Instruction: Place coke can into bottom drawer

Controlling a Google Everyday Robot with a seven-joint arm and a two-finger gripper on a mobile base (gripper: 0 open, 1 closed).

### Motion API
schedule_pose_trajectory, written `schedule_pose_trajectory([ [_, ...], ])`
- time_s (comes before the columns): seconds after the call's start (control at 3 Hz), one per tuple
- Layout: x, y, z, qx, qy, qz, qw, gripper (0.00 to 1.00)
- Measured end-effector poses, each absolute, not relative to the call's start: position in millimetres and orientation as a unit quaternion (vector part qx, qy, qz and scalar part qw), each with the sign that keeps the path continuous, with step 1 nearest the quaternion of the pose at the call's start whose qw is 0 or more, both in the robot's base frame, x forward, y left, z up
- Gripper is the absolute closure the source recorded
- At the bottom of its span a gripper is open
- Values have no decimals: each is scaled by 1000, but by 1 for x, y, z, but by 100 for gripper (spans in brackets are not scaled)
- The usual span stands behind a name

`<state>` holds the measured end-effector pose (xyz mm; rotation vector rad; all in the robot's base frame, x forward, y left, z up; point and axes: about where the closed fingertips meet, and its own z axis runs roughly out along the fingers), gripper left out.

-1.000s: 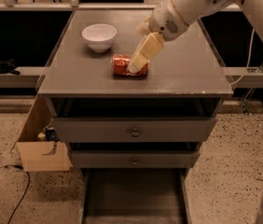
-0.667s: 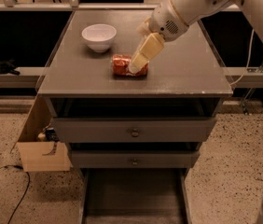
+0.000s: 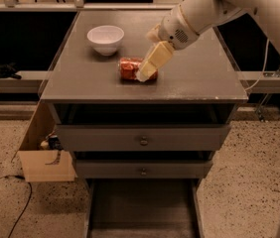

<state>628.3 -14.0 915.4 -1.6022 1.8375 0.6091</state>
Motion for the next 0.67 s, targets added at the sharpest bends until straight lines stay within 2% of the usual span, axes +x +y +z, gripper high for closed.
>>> schedule_pose_trajectory([
  [0.67, 672, -6, 892, -608, 692, 230, 313, 0],
])
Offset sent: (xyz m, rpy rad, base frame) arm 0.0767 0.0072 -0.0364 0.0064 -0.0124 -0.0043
